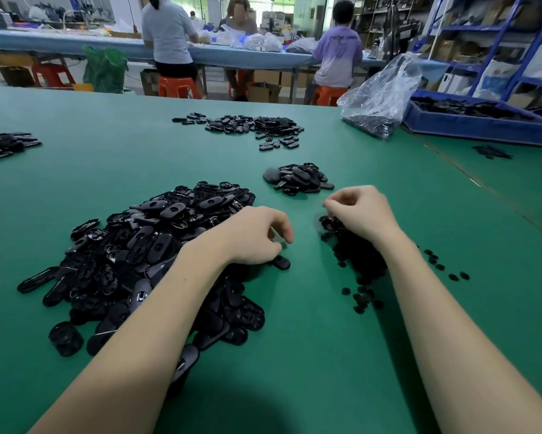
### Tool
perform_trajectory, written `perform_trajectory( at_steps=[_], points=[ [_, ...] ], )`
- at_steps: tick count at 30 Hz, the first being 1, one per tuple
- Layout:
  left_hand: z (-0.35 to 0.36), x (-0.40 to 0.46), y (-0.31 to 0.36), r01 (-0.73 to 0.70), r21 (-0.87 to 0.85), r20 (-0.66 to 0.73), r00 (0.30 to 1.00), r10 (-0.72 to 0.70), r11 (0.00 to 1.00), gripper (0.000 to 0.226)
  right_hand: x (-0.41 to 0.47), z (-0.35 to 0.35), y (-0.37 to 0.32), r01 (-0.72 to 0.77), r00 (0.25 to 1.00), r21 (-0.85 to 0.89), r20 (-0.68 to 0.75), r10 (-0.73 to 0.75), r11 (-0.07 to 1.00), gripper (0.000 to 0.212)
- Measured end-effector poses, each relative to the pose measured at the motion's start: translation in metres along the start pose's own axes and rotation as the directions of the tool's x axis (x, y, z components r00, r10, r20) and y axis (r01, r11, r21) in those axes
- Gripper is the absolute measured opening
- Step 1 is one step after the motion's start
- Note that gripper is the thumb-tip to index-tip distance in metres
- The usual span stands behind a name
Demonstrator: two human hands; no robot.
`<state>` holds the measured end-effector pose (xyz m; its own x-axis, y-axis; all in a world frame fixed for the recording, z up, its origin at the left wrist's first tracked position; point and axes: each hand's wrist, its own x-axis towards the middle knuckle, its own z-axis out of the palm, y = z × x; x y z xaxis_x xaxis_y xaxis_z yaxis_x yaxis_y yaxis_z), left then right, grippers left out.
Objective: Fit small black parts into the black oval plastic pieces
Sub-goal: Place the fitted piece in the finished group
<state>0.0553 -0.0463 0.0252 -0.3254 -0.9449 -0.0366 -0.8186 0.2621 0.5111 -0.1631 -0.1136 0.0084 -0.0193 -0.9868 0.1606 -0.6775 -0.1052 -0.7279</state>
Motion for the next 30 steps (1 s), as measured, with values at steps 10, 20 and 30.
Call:
perform_trajectory(
  at_steps=[10,20,30],
  points=[
    [-0.004,-0.004,0.003,0.018,0.064,0.104,0.994,-0.025,0.998,0.022,-0.007,-0.02,-0.015,0.082,0.976,-0.232,0.217,-0.031,0.969,0.008],
    [-0.003,-0.002,0.005,-0.03,0.196,0.125,0.992,0.006,0.98,0.02,-0.014,-0.021,-0.014,0.06,0.954,-0.403,0.291,0.066,0.913,0.011],
    [0.012,0.002,0.001,-0.051,-0.266,-0.253,0.967,-0.018,0.963,0.018,-0.015,-0.018,-0.021,0.098,0.946,-0.297,0.324,0.003,0.95,0.015]
  ],
)
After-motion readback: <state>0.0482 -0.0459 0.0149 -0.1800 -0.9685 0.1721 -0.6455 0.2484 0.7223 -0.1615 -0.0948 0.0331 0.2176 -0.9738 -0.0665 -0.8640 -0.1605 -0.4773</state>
